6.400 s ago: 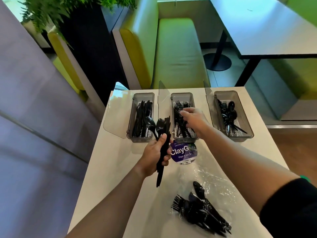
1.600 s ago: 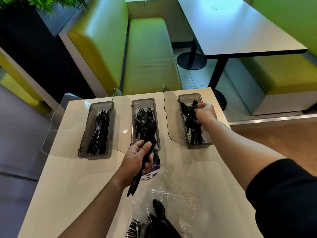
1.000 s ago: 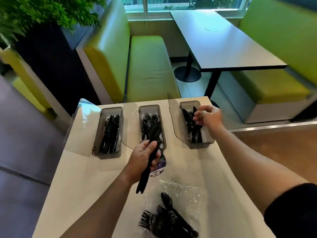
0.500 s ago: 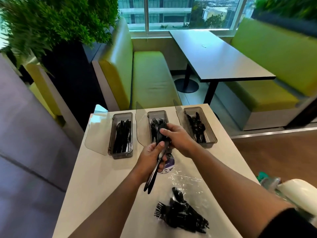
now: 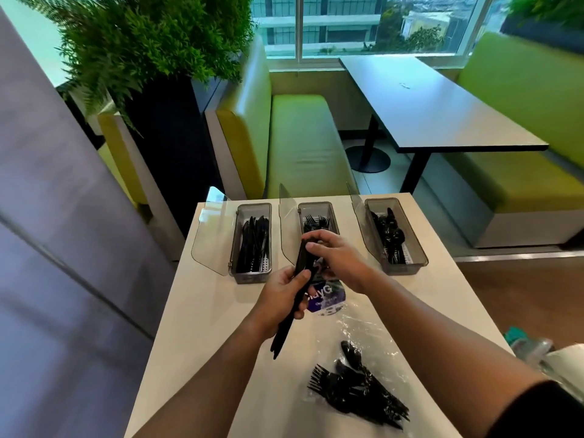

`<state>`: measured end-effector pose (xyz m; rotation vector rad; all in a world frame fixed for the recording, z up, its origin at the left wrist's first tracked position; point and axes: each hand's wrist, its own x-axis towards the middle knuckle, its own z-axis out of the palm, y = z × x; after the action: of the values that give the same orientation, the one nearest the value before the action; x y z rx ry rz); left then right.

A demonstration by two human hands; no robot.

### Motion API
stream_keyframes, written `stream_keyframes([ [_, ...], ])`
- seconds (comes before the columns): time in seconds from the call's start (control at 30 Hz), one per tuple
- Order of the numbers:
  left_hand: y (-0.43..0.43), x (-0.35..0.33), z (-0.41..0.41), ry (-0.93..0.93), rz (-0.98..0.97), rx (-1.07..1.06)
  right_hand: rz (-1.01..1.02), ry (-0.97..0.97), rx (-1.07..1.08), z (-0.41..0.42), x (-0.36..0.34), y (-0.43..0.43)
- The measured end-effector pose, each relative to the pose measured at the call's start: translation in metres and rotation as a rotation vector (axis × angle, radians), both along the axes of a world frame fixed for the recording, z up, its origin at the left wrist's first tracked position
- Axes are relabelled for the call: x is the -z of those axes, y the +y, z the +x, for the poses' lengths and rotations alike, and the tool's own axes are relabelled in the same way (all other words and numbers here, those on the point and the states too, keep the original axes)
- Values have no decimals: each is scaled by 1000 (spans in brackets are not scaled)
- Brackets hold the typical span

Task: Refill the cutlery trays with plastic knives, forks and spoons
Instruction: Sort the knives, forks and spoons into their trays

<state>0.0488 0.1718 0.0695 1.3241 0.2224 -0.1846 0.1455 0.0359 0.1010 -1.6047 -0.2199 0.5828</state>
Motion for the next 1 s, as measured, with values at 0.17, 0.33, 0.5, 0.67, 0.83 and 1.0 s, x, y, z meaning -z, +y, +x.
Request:
stream_keyframes([
  [0.17, 5, -2, 2, -36, 24, -92, 39, 122, -110, -8, 11, 3],
  [0.33, 9, -3, 5, -21, 20, -171, 91, 182, -175, -13, 19, 7],
  [0.5, 11, 3, 4, 25, 12, -167, 49, 161, -40, -6, 15, 11],
  [0.67, 13, 4, 2, 65, -52, -142, 91, 196, 56, 9, 15, 11],
  [0.83, 16, 3, 6, 52, 0, -132, 60, 225, -57, 4, 21, 15],
  [1.0, 18, 1, 8, 85, -41, -175, 8, 203, -116, 1, 29, 21],
])
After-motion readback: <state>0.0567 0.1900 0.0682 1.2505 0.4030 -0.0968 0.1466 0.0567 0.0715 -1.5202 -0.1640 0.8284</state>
